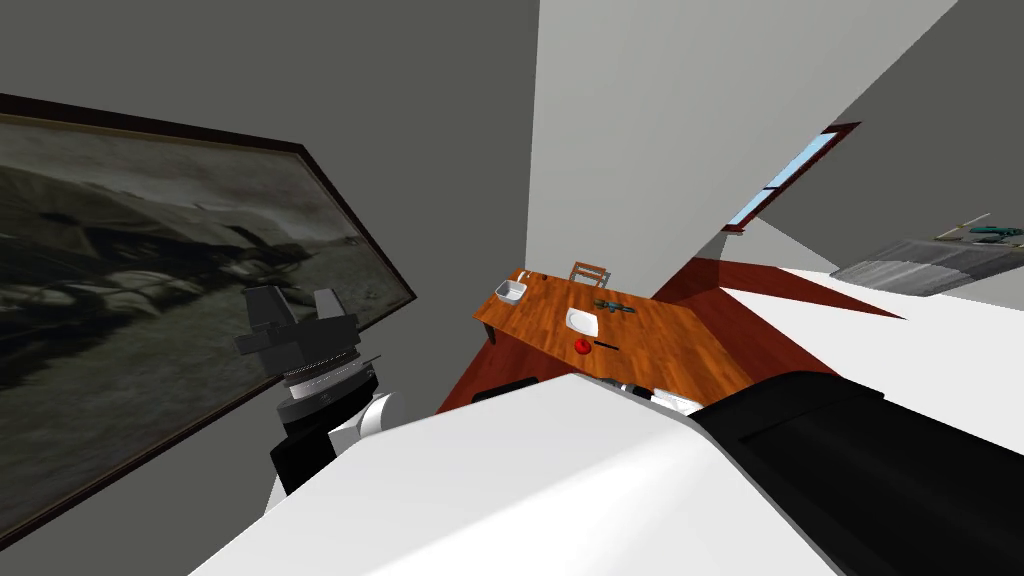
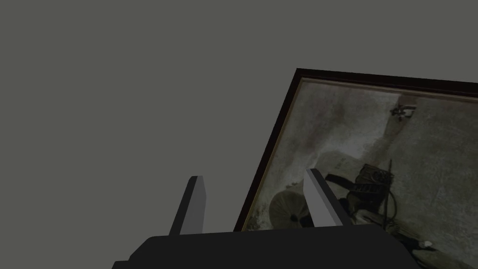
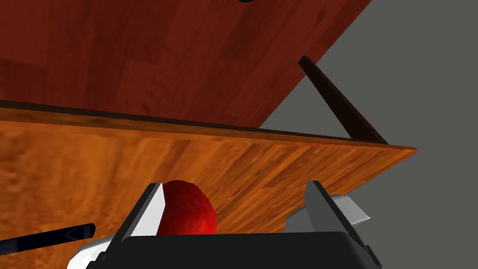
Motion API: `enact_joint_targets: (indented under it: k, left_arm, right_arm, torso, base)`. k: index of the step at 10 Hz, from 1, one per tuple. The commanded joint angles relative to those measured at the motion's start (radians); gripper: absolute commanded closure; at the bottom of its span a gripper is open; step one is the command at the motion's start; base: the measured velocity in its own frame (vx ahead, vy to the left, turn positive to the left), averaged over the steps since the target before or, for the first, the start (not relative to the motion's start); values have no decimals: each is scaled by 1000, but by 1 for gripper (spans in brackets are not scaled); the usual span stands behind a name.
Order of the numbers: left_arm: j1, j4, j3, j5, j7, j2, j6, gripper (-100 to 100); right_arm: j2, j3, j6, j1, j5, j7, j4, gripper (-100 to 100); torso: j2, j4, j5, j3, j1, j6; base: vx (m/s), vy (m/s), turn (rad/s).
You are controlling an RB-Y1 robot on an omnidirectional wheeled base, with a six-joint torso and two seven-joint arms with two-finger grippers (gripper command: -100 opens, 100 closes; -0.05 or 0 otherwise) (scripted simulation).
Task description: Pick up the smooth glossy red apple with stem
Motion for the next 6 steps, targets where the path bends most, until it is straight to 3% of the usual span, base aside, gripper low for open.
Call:
enact_joint_targets:
  k: [1, 2, 4, 6]
  left_arm:
    - [0, 0, 0, 0, 0, 0, 0, 0]
    - [0, 0, 0, 0, 0, 0, 0, 0]
    - [0, 0, 0, 0, 0, 0, 0, 0]
    - [0, 0, 0, 0, 0, 0, 0, 0]
  right_arm:
    - [-47, 44, 19, -14, 19, 2, 50, -100]
    - [-47, 44, 19, -14, 19, 2, 47, -100]
    - [-47, 44, 19, -14, 19, 2, 68, -100]
    - [-95, 94, 28, -35, 41, 11, 156, -100]
  torso:
    - [0, 0, 0, 0, 0, 0]
    - [-4, -1, 0, -2, 0, -1]
    - [1, 0, 0, 0, -1, 1]
    - [2, 0, 0, 1, -1, 0]
  base:
    - [142, 54, 330]
    - [120, 35, 123]
    - [18, 9, -25]
    - [95, 29, 260]
